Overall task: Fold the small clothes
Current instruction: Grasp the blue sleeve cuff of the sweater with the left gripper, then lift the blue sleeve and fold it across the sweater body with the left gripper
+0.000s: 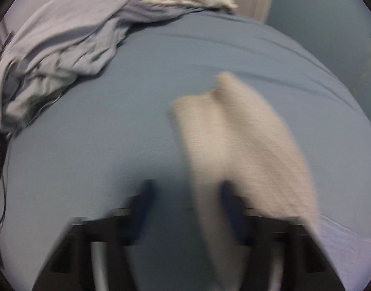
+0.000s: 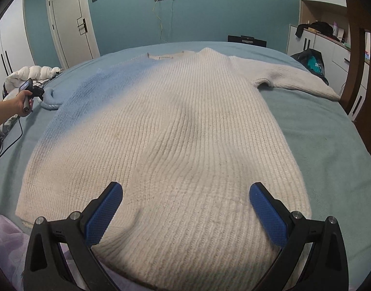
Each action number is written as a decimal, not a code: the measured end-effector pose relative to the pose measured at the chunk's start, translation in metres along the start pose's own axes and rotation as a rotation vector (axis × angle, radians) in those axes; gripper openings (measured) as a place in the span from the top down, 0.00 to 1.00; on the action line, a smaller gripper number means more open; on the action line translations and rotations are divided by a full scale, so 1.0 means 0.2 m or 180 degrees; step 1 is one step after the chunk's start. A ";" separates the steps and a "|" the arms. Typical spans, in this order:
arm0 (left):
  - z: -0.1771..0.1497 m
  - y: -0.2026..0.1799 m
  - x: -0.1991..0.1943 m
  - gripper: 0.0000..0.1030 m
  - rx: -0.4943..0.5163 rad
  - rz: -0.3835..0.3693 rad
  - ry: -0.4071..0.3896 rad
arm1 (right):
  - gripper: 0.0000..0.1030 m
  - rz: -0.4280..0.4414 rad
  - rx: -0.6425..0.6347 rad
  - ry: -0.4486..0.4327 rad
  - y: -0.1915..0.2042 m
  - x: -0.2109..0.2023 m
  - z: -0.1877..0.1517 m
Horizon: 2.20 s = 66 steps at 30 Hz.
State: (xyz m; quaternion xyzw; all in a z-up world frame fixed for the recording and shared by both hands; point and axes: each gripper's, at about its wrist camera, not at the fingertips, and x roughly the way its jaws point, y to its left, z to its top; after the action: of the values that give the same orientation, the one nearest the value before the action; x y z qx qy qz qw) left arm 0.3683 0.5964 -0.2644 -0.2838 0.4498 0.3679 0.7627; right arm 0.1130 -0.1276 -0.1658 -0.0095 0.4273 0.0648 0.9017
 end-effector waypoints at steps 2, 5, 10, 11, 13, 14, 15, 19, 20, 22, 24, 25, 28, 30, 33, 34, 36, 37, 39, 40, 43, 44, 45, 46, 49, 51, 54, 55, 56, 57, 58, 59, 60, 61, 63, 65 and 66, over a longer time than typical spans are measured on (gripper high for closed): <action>0.02 -0.03 -0.03 0.93 0.0102 -0.0003 -0.0044 | 0.01 -0.0012 -0.0011 -0.0006 0.00 -0.01 -0.01; 0.05 0.02 -0.13 0.94 0.0068 -0.0083 -0.0169 | 0.01 -0.0019 -0.0018 -0.0028 0.00 -0.01 -0.01; 0.06 0.22 -0.42 0.94 -0.0189 -0.0232 -0.0285 | 0.01 0.0022 0.0001 -0.0131 -0.03 -0.05 -0.01; 0.08 0.29 -0.49 0.94 -0.0252 -0.0261 -0.0280 | 0.01 0.0034 0.0012 -0.0155 -0.03 -0.05 -0.01; 0.03 0.31 -0.65 0.95 -0.0299 -0.0283 -0.0279 | 0.01 0.0055 0.0031 -0.0202 -0.04 -0.07 -0.02; 0.04 0.35 -0.73 0.95 -0.0323 -0.0342 -0.0266 | 0.01 0.0064 0.0037 -0.0224 -0.04 -0.07 -0.02; 0.02 0.35 -0.78 0.95 -0.0322 -0.0360 -0.0259 | 0.01 0.0074 0.0040 -0.0247 -0.04 -0.08 -0.02; -0.18 0.24 -1.18 0.95 -0.0083 -0.0320 -0.0272 | 0.01 0.0096 0.0055 -0.0298 -0.03 -0.09 -0.01; -0.19 0.24 -1.25 0.95 -0.0074 -0.0371 -0.0270 | 0.01 0.0090 0.0063 -0.0307 -0.04 -0.10 -0.01; -0.24 0.22 -1.34 0.95 -0.0071 -0.0422 -0.0203 | 0.01 0.0076 0.0082 -0.0351 -0.05 -0.12 -0.01; -0.29 0.22 -1.43 0.95 0.0008 -0.0549 -0.0202 | 0.01 0.0110 0.0105 -0.0421 -0.06 -0.13 -0.03; -0.32 0.22 -1.48 0.95 0.0079 -0.0600 -0.0235 | 0.01 0.0124 0.0123 -0.0407 -0.06 -0.12 -0.02; -0.35 0.26 -1.49 0.94 0.0062 -0.0840 -0.0202 | 0.01 0.0124 0.0126 -0.0372 -0.06 -0.11 0.00; -0.37 0.31 -1.45 0.94 -0.0078 -0.0886 -0.0149 | 0.01 0.0124 0.0103 -0.0386 -0.06 -0.11 0.00; -0.38 0.38 -1.41 0.94 -0.0054 -0.0890 -0.0293 | 0.01 0.0148 0.0130 -0.0377 -0.08 -0.10 0.00; -0.39 0.38 -1.42 0.95 0.0061 -0.0825 -0.0432 | 0.01 0.0151 0.0135 -0.0354 -0.08 -0.09 0.00; -0.39 0.38 -1.43 0.95 0.0234 -0.0567 -0.0663 | 0.01 0.0134 0.0124 -0.0332 -0.07 -0.08 0.00; -0.38 0.40 -1.41 0.94 0.0296 -0.0402 -0.0726 | 0.01 0.0123 0.0110 -0.0326 -0.07 -0.07 0.00; -0.36 0.46 -1.35 0.94 0.0190 -0.0487 -0.0566 | 0.01 0.0109 0.0083 -0.0320 -0.06 -0.07 0.00; -0.35 0.51 -1.28 0.94 0.0041 -0.0699 -0.0340 | 0.01 0.0107 0.0083 -0.0314 -0.06 -0.07 0.00; -0.40 0.66 -1.03 0.93 -0.0397 -0.1011 0.0333 | 0.01 0.0123 0.0109 -0.0318 -0.07 -0.07 -0.01; -0.42 0.69 -0.96 0.93 -0.0471 -0.0995 0.0449 | 0.01 0.0122 0.0110 -0.0315 -0.07 -0.07 -0.01; -0.45 0.73 -0.89 0.93 -0.0546 -0.0942 0.0555 | 0.01 0.0115 0.0104 -0.0309 -0.07 -0.07 -0.01; -0.49 0.77 -0.81 0.93 -0.0653 -0.0834 0.0661 | 0.01 0.0105 0.0096 -0.0305 -0.06 -0.07 -0.01; -0.56 0.87 -0.61 0.93 -0.0596 -0.0440 0.0736 | 0.01 0.0079 0.0080 -0.0283 -0.06 -0.07 -0.01; -0.58 0.85 -0.57 0.93 -0.0297 -0.0280 0.0661 | 0.01 0.0059 0.0074 -0.0261 -0.05 -0.06 -0.01; -0.57 0.84 -0.56 0.85 -0.0059 -0.0369 0.0537 | 0.01 0.0024 0.0052 -0.0232 -0.04 -0.06 -0.01; -0.56 0.84 -0.56 0.60 -0.0056 -0.0388 0.0518 | 0.01 0.0013 0.0044 -0.0220 -0.04 -0.05 -0.01; -0.54 0.83 -0.57 0.11 -0.0044 -0.0401 0.0439 | 0.01 0.0004 0.0038 -0.0207 -0.04 -0.05 -0.01; -0.54 0.83 -0.59 0.00 -0.0047 -0.0390 0.0339 | 0.01 -0.0007 0.0033 -0.0190 -0.04 -0.04 -0.01; -0.53 0.83 -0.63 0.00 -0.0026 -0.0404 0.0161 | 0.01 -0.0019 0.0027 -0.0173 -0.04 -0.04 -0.01; -0.53 0.82 -0.66 0.00 0.0061 -0.0430 0.0044 | 0.01 -0.0030 0.0019 -0.0160 -0.03 -0.04 0.00; -0.52 0.80 -0.67 0.00 0.0162 -0.0407 -0.0027 | 0.01 -0.0040 0.0014 -0.0155 -0.03 -0.04 -0.01; -0.52 0.78 -0.68 0.00 0.0254 -0.0307 -0.0119 | 0.01 -0.0050 0.0009 -0.0148 -0.02 -0.04 -0.01; -0.53 0.75 -0.67 0.01 0.0558 0.0042 -0.0197 | 0.01 -0.0068 -0.0005 -0.0131 -0.02 -0.04 -0.01; -0.55 0.68 -0.59 0.04 0.1002 0.0134 -0.0035 | 0.01 -0.0082 -0.0011 -0.0112 -0.01 -0.03 -0.01; -0.54 0.69 -0.56 0.07 0.1078 0.0096 0.0015 | 0.01 -0.0089 -0.0012 -0.0101 -0.01 -0.03 -0.01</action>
State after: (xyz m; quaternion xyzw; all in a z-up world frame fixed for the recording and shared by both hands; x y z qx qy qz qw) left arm 0.1681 0.5575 -0.2240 -0.1453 0.5114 0.2976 0.7930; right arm 0.1085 -0.1304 -0.1621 -0.0160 0.4126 0.0531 0.9092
